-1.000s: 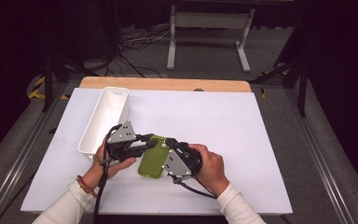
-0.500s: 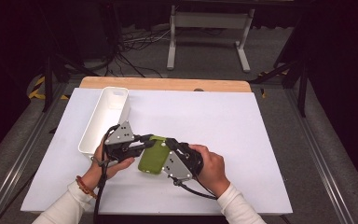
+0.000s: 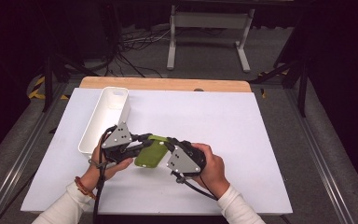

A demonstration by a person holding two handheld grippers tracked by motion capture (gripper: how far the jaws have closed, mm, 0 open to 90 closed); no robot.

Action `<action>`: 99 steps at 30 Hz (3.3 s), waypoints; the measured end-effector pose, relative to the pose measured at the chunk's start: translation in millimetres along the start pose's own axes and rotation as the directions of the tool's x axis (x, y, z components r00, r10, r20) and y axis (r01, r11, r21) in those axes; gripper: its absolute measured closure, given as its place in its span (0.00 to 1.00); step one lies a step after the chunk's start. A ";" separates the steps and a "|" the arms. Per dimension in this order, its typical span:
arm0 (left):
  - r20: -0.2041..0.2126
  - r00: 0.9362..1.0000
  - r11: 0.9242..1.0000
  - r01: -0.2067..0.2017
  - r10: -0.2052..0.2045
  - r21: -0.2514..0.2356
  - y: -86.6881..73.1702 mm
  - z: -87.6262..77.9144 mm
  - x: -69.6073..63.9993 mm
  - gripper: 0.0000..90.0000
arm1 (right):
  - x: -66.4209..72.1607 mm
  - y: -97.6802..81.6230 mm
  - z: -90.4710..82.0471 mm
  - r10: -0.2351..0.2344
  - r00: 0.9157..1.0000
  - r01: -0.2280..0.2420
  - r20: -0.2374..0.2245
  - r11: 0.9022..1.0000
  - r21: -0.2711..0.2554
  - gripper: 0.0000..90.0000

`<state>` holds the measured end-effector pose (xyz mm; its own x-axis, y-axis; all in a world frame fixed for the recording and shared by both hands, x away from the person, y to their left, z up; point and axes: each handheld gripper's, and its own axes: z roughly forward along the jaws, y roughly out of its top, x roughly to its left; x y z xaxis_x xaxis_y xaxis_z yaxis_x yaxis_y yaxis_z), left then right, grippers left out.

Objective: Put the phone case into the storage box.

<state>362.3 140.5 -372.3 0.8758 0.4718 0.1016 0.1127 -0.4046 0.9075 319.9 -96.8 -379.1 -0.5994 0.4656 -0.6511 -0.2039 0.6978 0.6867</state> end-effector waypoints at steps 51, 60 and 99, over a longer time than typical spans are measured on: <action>-0.054 0.998 0.996 0.016 -0.020 -0.085 -7.2 -25.4 13.2 0.87 | -5.6 -43.8 -19.3 0.234 0.972 -0.233 -0.021 0.972 0.017 0.25; -0.060 0.998 0.993 0.023 -0.030 -0.113 -7.2 -31.5 15.1 0.87 | -11.0 -57.1 -32.6 0.260 0.965 -0.259 -0.020 0.965 0.025 0.20; -0.093 0.995 0.982 0.023 -0.041 -0.188 -2.9 -60.4 25.2 0.87 | 4.5 -94.5 -58.5 0.293 0.955 -0.290 -0.044 0.955 0.063 0.18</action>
<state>355.7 200.9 -347.8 0.8227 0.5593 0.1015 0.0429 -0.2392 0.9700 291.1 -192.5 -428.0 -0.6667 0.6247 -0.4065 0.0274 0.5656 0.8242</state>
